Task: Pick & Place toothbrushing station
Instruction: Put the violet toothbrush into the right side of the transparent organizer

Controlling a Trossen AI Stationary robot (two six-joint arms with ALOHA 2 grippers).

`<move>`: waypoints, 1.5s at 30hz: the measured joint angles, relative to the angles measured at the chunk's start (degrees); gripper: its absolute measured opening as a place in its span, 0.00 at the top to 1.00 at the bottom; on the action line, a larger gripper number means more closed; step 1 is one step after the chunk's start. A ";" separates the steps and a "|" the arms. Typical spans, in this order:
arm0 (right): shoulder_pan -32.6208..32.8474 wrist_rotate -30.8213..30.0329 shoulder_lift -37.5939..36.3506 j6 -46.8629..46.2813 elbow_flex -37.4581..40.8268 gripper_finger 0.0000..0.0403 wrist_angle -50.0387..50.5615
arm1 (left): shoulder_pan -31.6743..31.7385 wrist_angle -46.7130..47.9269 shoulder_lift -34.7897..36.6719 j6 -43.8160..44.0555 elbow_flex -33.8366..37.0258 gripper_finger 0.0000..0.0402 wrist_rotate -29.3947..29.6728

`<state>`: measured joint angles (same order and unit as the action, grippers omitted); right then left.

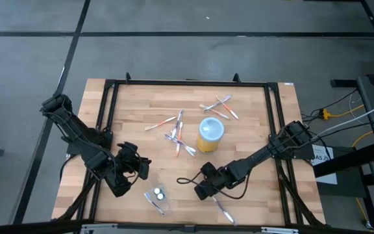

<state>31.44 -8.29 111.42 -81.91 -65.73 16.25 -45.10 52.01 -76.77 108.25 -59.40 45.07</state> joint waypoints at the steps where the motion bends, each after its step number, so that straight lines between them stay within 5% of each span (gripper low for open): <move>1: 0.03 0.29 0.00 0.10 0.00 0.61 0.00 | 0.00 0.00 0.00 0.00 0.00 0.77 -0.18; 24: 3.28 1.89 0.00 -2.95 -1.61 0.61 -0.29 | 0.00 0.07 0.00 -1.05 0.00 0.77 -1.26; 45: 4.00 6.85 -0.02 10.01 -12.49 0.61 20.10 | 0.00 0.44 0.00 -2.60 0.00 0.77 1.13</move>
<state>35.44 -1.44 111.39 -71.90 -78.23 36.35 -45.10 52.45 -76.77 105.65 -59.40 46.20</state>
